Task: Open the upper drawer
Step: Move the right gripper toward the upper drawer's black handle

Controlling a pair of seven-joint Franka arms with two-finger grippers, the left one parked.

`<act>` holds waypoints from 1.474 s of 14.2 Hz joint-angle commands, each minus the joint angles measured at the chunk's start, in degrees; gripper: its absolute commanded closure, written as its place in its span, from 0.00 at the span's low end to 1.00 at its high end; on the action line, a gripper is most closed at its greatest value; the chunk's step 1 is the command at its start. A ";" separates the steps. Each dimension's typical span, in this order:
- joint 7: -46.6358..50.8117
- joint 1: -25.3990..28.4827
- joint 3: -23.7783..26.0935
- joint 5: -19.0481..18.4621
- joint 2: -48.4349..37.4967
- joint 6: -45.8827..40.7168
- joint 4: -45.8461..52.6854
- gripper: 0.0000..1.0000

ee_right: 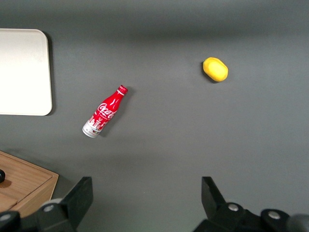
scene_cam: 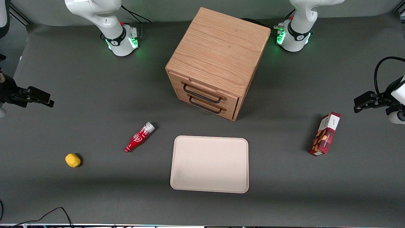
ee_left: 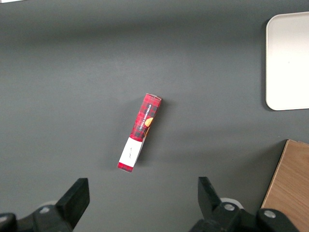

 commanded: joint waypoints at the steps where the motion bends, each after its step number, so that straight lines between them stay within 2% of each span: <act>1: 0.56 0.44 -0.39 1.10 1.08 -0.28 2.05 0.00; 3: -0.49 0.44 -0.39 0.92 1.34 -0.28 2.49 0.00; 6: -14.42 0.97 0.66 1.09 2.05 -0.37 2.84 0.00; 8: -19.47 2.37 2.76 1.18 2.05 -0.63 2.84 0.00; 12: -19.57 2.64 13.12 0.48 3.45 -0.02 2.93 0.00; 15: -19.49 2.90 21.20 0.39 5.99 3.75 3.02 0.00; 21: -19.14 5.54 31.14 0.30 11.27 8.59 2.76 0.00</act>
